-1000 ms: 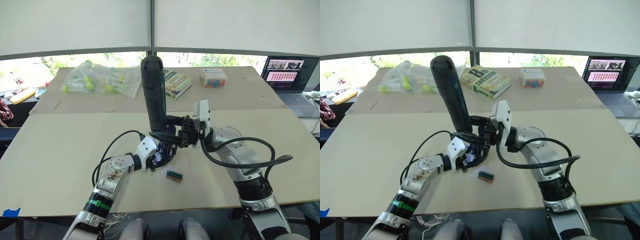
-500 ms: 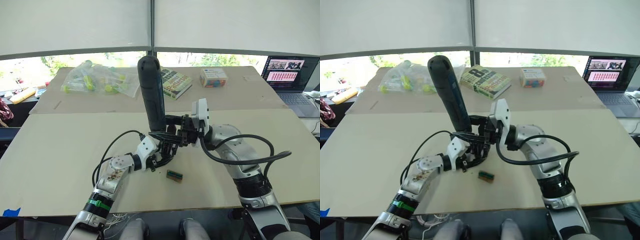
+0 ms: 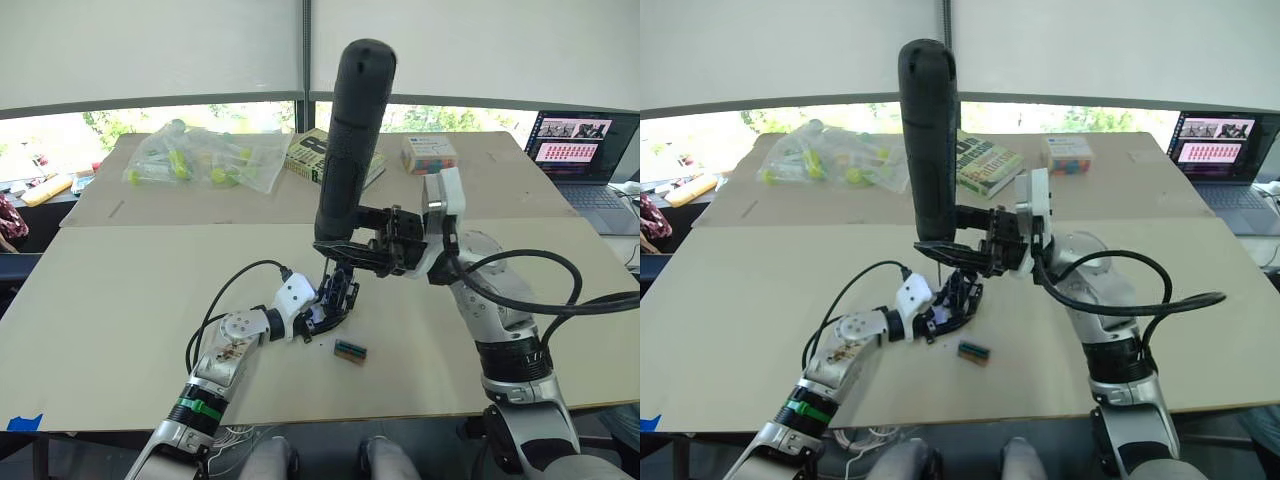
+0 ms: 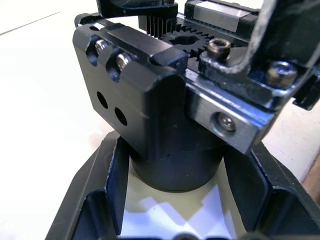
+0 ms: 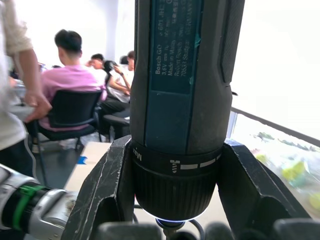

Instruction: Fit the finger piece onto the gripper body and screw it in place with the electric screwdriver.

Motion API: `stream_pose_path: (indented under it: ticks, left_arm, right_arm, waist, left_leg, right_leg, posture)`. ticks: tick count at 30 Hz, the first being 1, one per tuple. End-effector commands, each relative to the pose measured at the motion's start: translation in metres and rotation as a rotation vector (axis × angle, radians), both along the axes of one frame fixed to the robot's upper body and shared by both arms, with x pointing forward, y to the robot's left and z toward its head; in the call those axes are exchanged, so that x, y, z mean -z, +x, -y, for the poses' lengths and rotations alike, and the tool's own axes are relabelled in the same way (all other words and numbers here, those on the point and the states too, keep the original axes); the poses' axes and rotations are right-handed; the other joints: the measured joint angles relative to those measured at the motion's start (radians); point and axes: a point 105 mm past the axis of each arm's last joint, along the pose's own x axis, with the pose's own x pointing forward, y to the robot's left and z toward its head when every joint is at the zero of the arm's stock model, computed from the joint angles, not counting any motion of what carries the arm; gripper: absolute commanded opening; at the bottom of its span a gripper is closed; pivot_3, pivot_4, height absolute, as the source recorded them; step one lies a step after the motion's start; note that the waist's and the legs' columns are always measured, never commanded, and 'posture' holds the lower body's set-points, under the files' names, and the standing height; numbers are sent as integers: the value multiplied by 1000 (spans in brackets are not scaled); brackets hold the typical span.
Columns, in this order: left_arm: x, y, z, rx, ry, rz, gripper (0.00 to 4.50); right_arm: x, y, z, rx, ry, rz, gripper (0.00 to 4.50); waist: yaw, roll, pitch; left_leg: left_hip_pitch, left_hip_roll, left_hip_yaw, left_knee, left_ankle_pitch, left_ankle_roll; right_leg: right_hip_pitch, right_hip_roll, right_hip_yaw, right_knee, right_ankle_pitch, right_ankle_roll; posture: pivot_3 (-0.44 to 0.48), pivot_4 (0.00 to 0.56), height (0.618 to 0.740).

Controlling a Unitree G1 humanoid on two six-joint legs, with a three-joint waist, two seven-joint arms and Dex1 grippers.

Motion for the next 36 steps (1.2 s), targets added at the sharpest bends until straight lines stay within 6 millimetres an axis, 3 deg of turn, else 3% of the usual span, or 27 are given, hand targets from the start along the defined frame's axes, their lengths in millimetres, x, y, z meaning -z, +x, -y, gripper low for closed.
stream_pose_path:
  ticks: [1, 3, 6, 11, 13, 15, 17, 19, 21, 25, 31, 36]
  left_arm:
    - [19, 1, -5, -47, 27, -69, 2262]
    - [15, 1, -5, -54, 6, -65, 3340]
    - [10, -1, -18, -72, 11, -55, 4455]
    - [8, -10, -44, -83, 32, -52, 4455]
    - [1, -20, -67, -77, 30, -53, 4455]
    - [-10, -34, -90, -47, 3, -47, 4455]
    - [-37, -55, -99, 76, -101, 47, 4455]
    - [-47, -68, -118, 106, -102, 82, 4455]
    - [-50, -72, -128, 112, -91, 82, 4455]
    - [-83, -84, -140, 148, -71, 144, 4455]
    - [-82, -96, -141, 179, -58, 103, 4455]
    - [-82, -96, -141, 156, -54, 117, 4455]
  right_arm:
    - [-20, -17, 6, -55, 61, 71, 1956]
    - [-22, -21, 9, -71, 65, 70, 1956]
    - [-24, -39, 21, -132, 16, 80, 1956]
    - [-39, -47, 37, -122, 3, 74, 1956]
    - [-51, -38, 55, -45, -7, 45, 1956]
    - [-50, -26, 79, 42, -119, -66, 1956]
    - [-44, -12, 104, 152, -250, -176, 1956]
    - [-32, 2, 128, 296, -435, -236, 1956]
    - [-25, 7, 141, 348, -553, -234, 1956]
    - [10, 32, 191, 633, -916, -465, 1956]
    - [58, 61, 233, 877, -1168, -655, 1956]
    - [88, 70, 256, 972, -1291, -762, 1956]
  waist:
    - [0, 0, 0]
    - [1, 0, 0]
    - [0, 0, 0]
    - [-28, 0, 0]
    - [-36, 0, 0]
    - [-39, 0, 1]
    - [-32, 0, 1]
    - [-26, 1, 2]
    - [-17, 1, 3]
    - [-18, 2, 4]
    - [-24, 2, 5]
    - [-25, 3, 6]
  left_leg:
    - [0, 0, 0, 0, 0, 0]
    - [0, 0, 0, 0, 0, 0]
    - [-3, 0, 0, 0, 0, 0]
    - [-6, 1, 0, -3, 0, 0]
    - [-4, 3, 0, -7, 0, -1]
    - [-3, 4, 1, -11, 1, -3]
    - [-3, 5, 1, -13, 2, -4]
    - [-5, 5, 1, -13, 2, -4]
    - [-8, 4, 2, -13, 2, -4]
    - [-18, 1, 5, -11, 2, -3]
    - [-22, 0, 7, -10, 1, -2]
    - [-22, 0, 8, -10, 2, -3]
  right_leg:
    - [0, 0, 0, 0, 0, 0]
    - [0, -1, 0, 0, 0, 0]
    - [-2, -2, -1, 0, 0, 0]
    - [-9, -6, 0, 1, 0, 0]
    - [-10, -5, -1, 1, 0, -2]
    - [-11, -5, -2, 1, 0, -5]
    - [-12, -6, -4, 0, -2, -8]
    - [-14, -9, -9, -1, -7, -16]
    - [-16, -12, -12, -1, -8, -18]
    - [-27, -12, -16, 1, -8, -18]
    - [-28, -7, -18, -3, -2, -8]
    - [-29, -5, -19, 0, -2, -7]
  posture:
    - [0, 150, 740]
    - [0, 150, 740]
    - [0, 150, 740]
    - [0, 150, 740]
    - [0, 150, 740]
    - [0, 150, 740]
    - [0, 150, 740]
    - [0, 150, 740]
    - [0, 150, 740]
    - [0, 150, 740]
    - [0, 150, 740]
    - [0, 150, 740]
